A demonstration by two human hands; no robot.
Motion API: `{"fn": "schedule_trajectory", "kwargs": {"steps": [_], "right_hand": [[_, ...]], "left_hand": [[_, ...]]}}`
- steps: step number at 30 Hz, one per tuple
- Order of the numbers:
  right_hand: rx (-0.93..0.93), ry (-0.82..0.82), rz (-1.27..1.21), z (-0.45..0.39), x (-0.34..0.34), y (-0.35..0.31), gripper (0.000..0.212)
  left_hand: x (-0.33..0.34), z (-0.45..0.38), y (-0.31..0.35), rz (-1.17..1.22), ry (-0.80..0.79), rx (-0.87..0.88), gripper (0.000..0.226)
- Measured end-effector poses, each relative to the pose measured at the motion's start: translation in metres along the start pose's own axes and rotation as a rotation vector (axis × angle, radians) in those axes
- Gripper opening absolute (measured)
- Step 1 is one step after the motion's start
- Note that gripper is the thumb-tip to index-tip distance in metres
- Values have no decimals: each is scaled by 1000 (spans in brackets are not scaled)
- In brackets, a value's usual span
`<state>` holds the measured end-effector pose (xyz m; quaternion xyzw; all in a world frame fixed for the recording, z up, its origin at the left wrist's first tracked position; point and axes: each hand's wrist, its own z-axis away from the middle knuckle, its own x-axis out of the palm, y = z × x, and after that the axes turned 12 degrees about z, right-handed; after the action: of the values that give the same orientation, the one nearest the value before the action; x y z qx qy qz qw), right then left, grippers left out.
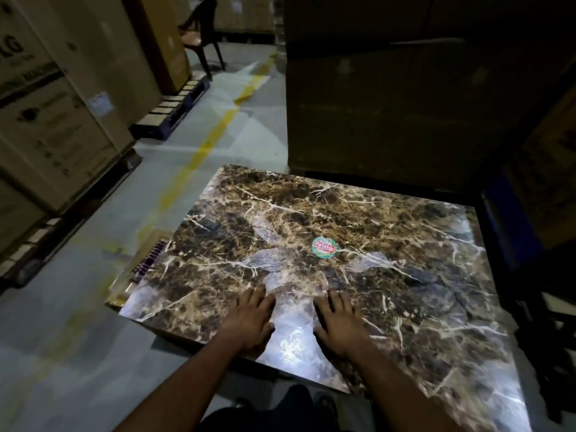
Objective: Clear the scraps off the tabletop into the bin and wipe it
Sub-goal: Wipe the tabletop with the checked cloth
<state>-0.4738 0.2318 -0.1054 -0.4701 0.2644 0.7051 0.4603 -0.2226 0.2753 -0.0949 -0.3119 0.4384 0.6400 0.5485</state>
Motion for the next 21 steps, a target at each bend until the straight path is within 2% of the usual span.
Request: {"fn": "schedule_trajectory", "kwargs": {"steps": [3,11,16,21], "right_hand": [[6,3,17,-2,5,-4,71],[-127,48,76,-41,-25,-53,64],[-208,115,120,-91,-54,-130,61],[-237,161,115,-156,-68,-236,52]], "left_hand": [[1,-3,-17,-4,-14,-4,69],[-11,-7,-69,164,124,-39,66],[-29,-4,-148,198,260,-5,49],[-51,-6,-251,255,405,10,30]]}}
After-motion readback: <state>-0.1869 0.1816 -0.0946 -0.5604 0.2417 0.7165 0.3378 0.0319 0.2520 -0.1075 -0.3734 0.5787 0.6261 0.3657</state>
